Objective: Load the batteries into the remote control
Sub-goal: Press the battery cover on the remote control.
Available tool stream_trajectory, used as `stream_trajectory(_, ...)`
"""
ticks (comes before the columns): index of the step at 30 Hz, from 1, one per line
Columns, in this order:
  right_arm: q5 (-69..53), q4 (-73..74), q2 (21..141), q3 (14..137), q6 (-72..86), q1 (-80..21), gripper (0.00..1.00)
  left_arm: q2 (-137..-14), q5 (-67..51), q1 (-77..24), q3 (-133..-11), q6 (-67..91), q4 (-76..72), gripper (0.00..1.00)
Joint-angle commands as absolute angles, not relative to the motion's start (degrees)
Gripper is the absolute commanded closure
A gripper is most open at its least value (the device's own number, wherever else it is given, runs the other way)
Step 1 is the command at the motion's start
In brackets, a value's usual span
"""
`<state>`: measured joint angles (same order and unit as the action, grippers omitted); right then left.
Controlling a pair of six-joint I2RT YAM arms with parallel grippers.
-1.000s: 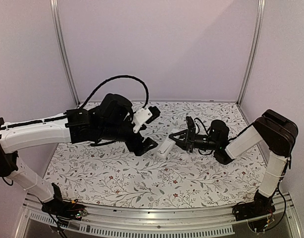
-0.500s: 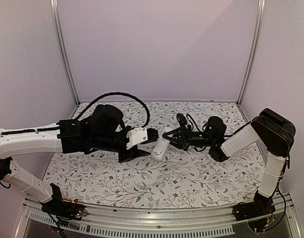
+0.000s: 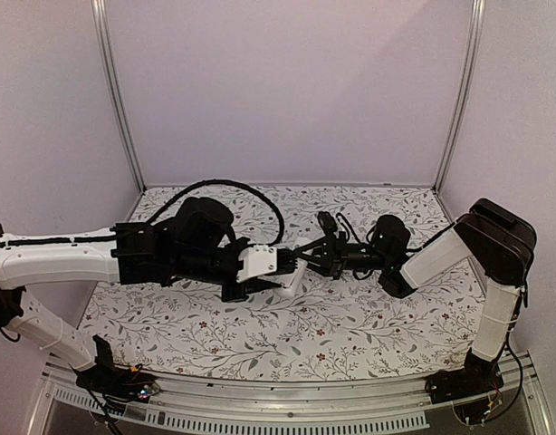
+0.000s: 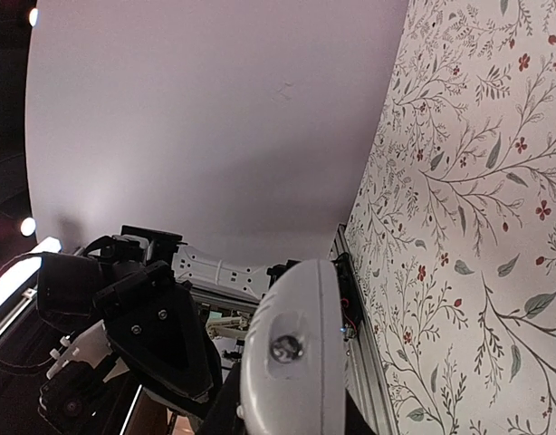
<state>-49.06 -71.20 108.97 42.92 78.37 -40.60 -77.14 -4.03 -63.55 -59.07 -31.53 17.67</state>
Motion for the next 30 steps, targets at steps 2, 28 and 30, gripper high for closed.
stream_trajectory(2,-50.1,-73.8,109.9,44.1,78.9,-41.2,1.0,-78.9,-5.3,-64.8,-59.5,-32.6,17.5,0.71)
stream_trajectory(28,-50.2,-75.0,110.3,44.1,79.9,-41.8,1.0,-83.3,-2.8,-65.5,-62.1,-32.7,20.2,0.87)
stream_trajectory(30,-50.3,-75.0,110.2,44.2,79.9,-41.8,1.0,-83.7,-3.0,-65.5,-62.4,-32.9,21.2,0.87)
